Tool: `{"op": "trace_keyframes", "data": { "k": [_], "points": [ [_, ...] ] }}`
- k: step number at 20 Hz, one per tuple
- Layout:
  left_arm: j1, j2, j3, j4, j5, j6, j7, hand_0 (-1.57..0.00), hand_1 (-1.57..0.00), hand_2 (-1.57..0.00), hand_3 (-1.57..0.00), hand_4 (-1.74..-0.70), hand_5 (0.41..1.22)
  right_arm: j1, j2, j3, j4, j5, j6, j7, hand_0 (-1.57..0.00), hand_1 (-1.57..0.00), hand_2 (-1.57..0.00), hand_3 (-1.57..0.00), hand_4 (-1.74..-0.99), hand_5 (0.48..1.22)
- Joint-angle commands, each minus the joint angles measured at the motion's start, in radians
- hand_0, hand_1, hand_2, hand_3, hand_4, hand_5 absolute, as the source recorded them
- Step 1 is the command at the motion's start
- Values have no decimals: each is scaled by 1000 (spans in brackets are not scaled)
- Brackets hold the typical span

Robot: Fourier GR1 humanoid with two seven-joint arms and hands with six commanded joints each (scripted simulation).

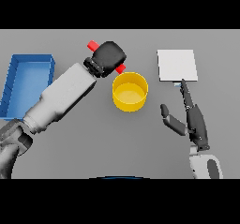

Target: Pick up the red beaker and tilt it to pour out 1 green nut into yellow bowl. Pick up the yellow bowl and place it on the metallic measuring scale.

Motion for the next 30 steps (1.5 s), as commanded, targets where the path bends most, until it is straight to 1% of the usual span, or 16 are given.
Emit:
{"op": "trace_keyframes", "data": {
  "k": [1, 2, 3, 4, 7, 8, 10, 11, 12, 15, 18, 22, 24, 26, 28, 30],
  "points": [
    [-11, -2, -27, 19, -24, -9, -16, -1571, -1571, -1571, -1571, -1672, 1217, 0, -1, 6, 0, -1, 9, 1, 1, 1, 1, 1, -1065, 676],
    [-33, 3, -51, 35, -50, -23, -29, -1571, -1571, -1571, -1571, -1685, 1218, 3, -4, 5, 2, -3, 12, -13, 1, 1, 1, 1, -1067, 684],
    [-57, -4, -76, 53, -79, -29, -27, -1571, -1571, -1571, -1571, -1696, 1219, -6, -6, 5, 6, 4, 9, -2, 1, 1, 1, 1, -1066, 689],
    [-70, -5, -98, 75, -102, -35, -36, -1571, -1571, -1571, -1571, -1705, 1219, 4, -3, 9, -2, 4, 9, -13, 1, 1, 1, 1, -1069, 689],
    [-109, -20, -148, 119, -158, -32, -48, -1571, -1571, -1571, -1571, -1723, 1220, 0, -2, 5, 12, -12, 20, -23, 1, 1, 1, 1, -1063, 697],
    [-119, -24, -160, 131, -175, -32, -46, -1571, -1571, -1571, -1571, -1726, 1220, 9, 3, 15, 6, 7, 10, -31, 1, 1, 1, 1, -1060, 700],
    [-131, -35, -177, 135, -197, -30, -37, -1571, -1571, -1571, -1571, -1732, 1220, 11, 2, 7, 0, -5, 12, -22, 1, 1, 1, 1, -1060, 696],
    [-122, -42, -190, 132, -211, -18, -26, -1571, -1571, -1571, -1571, -1733, 1221, 3, 9, 6, 22, -17, 20, -17, 1, 1, 1, 1, -1056, 693],
    [-124, -41, -197, 133, -219, -7, -35, -1571, -1571, -1571, -1571, -1735, 1221, 9, 12, 6, 22, -17, 17, -39, 1, 1, 1, 1, -1063, 699],
    [-133, -58, -245, 138, -272, 14, -23, -1571, -1571, -1571, -1571, -1737, 1221, -12, 17, 7, 14, -2, -1, -17, 1, 1, 1, 1, -1055, 691],
    [-154, -65, -292, 140, -318, -19, -31, -1571, -1571, -1571, -1571, -1735, 1221, 3, 11, 11, 6, 20, -14, -23, 1, 1, 1, 1, -1082, 677],
    [-216, -81, -370, 174, -389, -35, -101, -1571, -1571, -1571, -1571, -1733, 1221, -4, 11, 9, 12, 18, -15, -30, 1, 1, 1, 1, -1063, 673],
    [-234, -96, -403, 177, -418, -61, -112, -1571, -1571, -1571, -1571, -1732, 1221, -4, 7, 8, 23, 31, -21, -31, 1, 1, 1, 1, -1059, 672],
    [-256, -126, -411, 204, -433, -71, -105, -1571, -1571, -1571, -1571, -1728, 1221, 7, 19, 19, 24, 35, -24, -58, 1, 1, 1, 1, -1047, 681],
    [-280, -125, -415, 224, -441, -75, -134, -1571, -1571, -1571, -1571, -1728, 1221, 0, 10, 15, 12, 30, -18, -42, 1, 1, 1, 1, -1035, 685],
    [-324, -107, -371, 246, -418, -17, -159, -1571, -1571, -1571, -1571, -1726, 1221, -15, 11, 12, 16, 29, -20, -22, 1, 1, 1, 1, -1035, 684]
  ]
}}
